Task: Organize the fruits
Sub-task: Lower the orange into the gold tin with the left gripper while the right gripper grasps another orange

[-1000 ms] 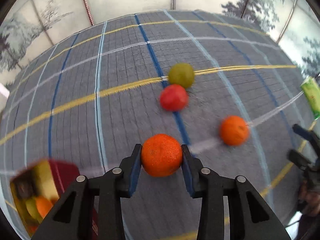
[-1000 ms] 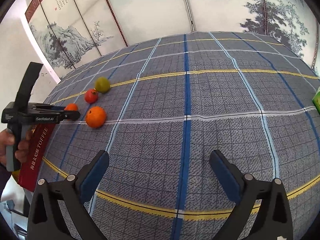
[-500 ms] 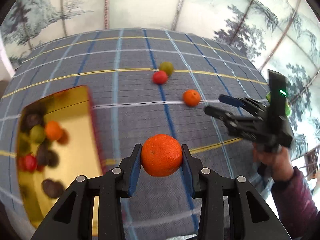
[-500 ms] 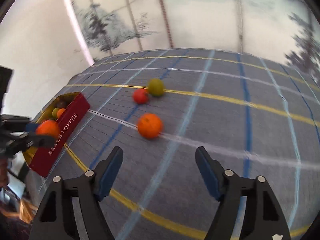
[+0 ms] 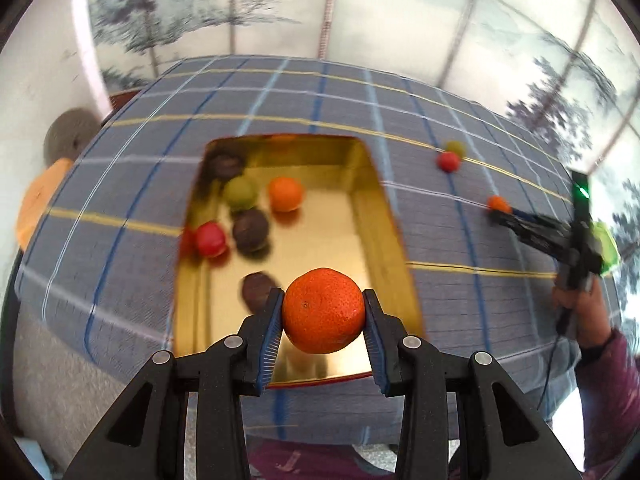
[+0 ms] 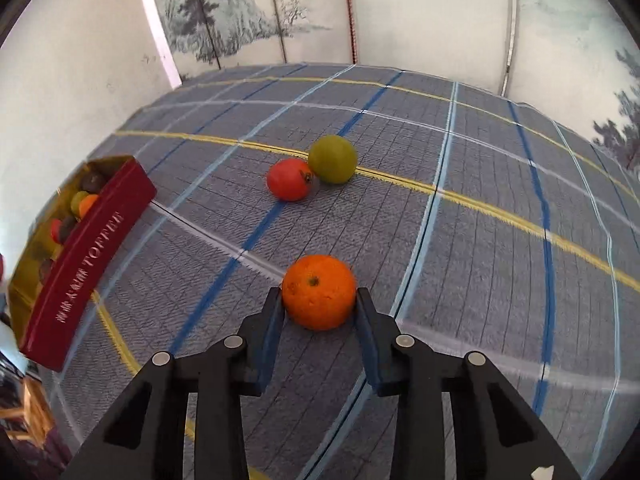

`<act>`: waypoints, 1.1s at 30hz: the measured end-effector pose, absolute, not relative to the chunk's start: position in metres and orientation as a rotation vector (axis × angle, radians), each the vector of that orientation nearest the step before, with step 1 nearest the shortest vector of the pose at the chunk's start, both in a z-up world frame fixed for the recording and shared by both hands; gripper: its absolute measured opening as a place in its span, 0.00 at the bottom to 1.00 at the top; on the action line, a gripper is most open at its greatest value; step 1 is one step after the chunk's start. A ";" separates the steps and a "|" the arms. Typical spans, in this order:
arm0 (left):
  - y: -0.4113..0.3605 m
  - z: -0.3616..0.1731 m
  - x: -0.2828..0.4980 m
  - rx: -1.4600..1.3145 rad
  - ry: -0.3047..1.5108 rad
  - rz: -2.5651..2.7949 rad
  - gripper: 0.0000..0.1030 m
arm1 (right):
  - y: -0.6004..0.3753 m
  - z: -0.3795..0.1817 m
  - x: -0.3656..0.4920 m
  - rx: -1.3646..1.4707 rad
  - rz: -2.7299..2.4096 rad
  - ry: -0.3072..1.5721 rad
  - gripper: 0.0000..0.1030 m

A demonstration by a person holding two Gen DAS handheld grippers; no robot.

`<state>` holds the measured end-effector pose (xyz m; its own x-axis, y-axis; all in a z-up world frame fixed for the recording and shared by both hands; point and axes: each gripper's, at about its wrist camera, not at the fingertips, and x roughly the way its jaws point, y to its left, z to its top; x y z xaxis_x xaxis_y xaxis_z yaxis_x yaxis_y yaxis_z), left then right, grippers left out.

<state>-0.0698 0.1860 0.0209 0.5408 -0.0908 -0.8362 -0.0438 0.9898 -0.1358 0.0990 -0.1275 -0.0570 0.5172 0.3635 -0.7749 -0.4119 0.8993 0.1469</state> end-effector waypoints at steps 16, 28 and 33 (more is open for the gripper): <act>0.183 -0.008 -0.040 -0.091 0.985 -0.039 0.38 | -0.150 -0.059 0.064 0.014 0.399 0.901 0.31; 0.178 -0.014 -0.018 -0.056 0.982 -0.046 0.39 | -0.150 -0.059 0.064 0.015 0.400 0.901 0.31; 0.174 -0.014 -0.011 -0.032 0.978 -0.044 0.39 | -0.150 -0.059 0.064 0.015 0.400 0.901 0.31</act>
